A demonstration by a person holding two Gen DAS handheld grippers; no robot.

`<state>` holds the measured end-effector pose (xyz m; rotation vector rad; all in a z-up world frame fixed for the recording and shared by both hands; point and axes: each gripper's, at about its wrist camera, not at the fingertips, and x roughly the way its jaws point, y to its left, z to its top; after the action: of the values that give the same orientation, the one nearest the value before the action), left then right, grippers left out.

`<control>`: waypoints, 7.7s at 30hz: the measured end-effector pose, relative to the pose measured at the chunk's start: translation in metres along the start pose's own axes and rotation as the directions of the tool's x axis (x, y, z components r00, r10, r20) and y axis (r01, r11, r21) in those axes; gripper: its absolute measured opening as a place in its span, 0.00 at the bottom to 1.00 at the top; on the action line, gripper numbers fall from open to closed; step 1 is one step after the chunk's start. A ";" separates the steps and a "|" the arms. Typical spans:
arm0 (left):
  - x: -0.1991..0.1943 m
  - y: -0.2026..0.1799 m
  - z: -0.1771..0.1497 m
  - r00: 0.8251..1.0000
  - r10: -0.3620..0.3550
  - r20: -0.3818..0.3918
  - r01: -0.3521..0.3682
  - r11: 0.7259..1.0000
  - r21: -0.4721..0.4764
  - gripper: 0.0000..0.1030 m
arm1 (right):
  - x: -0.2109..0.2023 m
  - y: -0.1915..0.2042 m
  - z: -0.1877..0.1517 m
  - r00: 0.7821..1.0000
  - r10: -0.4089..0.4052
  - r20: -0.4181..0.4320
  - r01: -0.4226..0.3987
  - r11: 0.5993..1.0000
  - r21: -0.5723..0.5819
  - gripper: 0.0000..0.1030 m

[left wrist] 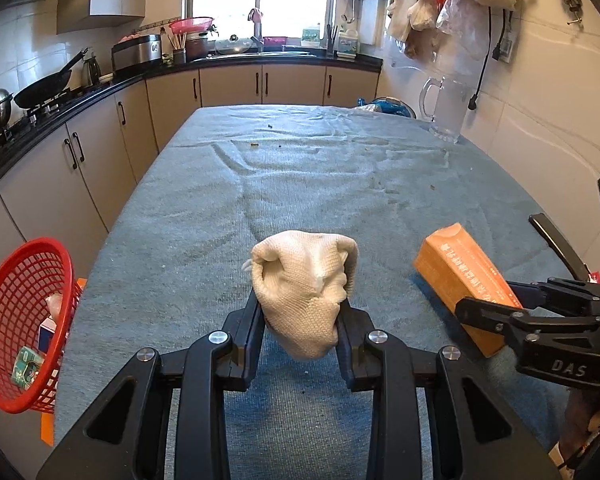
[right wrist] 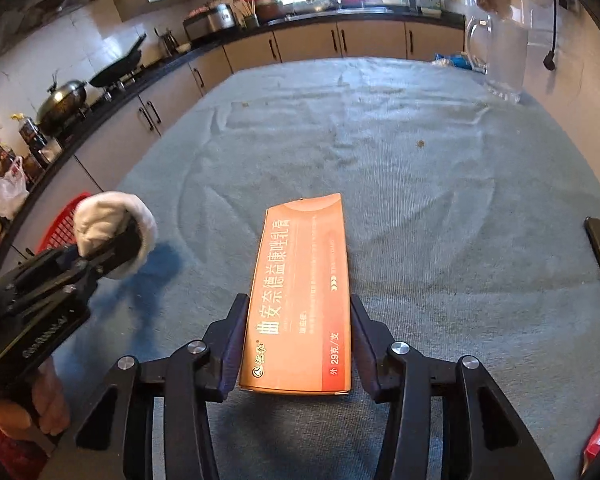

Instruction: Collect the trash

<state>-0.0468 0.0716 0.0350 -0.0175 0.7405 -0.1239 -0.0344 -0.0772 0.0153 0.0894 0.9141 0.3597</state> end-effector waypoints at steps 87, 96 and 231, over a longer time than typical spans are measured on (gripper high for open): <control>-0.063 0.285 -0.068 0.955 0.295 -0.019 -0.272 0.852 -0.447 0.29 | 0.167 0.316 0.068 0.898 0.359 -0.256 -0.410 0.893 -0.186 0.50; -0.056 0.289 -0.067 0.955 0.295 -0.033 -0.278 0.851 -0.446 0.29 | 0.177 0.315 0.070 0.889 0.368 -0.274 -0.420 0.893 -0.162 0.51; -0.146 0.149 -0.091 0.740 0.659 0.133 -0.604 0.739 -0.297 0.96 | -0.003 0.193 -0.020 0.984 0.080 0.161 -0.014 0.926 -0.376 1.00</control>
<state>-0.1991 0.2395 0.0571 -0.0022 0.4871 0.6266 -0.1034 0.1011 0.0493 -0.2069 0.6580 0.5573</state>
